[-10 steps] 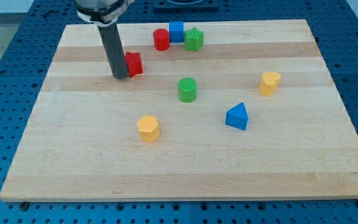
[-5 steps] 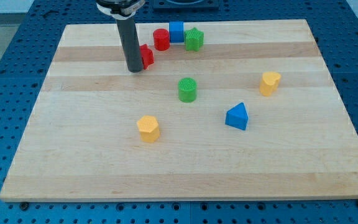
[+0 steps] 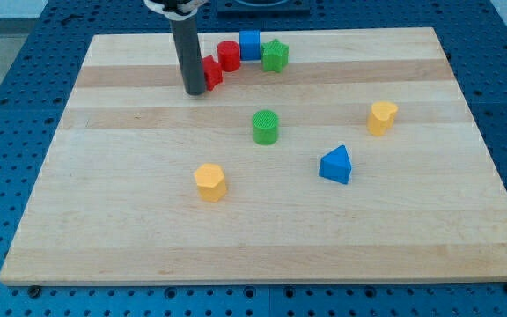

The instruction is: Push the red star towards the red circle

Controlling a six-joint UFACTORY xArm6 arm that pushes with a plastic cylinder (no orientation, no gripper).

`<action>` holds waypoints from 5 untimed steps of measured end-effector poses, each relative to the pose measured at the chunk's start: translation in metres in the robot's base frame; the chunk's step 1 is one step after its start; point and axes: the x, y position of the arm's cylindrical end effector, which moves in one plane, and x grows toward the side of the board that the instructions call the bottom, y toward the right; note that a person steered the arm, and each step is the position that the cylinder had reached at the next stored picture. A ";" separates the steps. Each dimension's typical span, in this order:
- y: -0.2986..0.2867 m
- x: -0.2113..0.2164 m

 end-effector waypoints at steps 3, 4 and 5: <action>-0.032 -0.012; -0.027 -0.015; -0.013 -0.017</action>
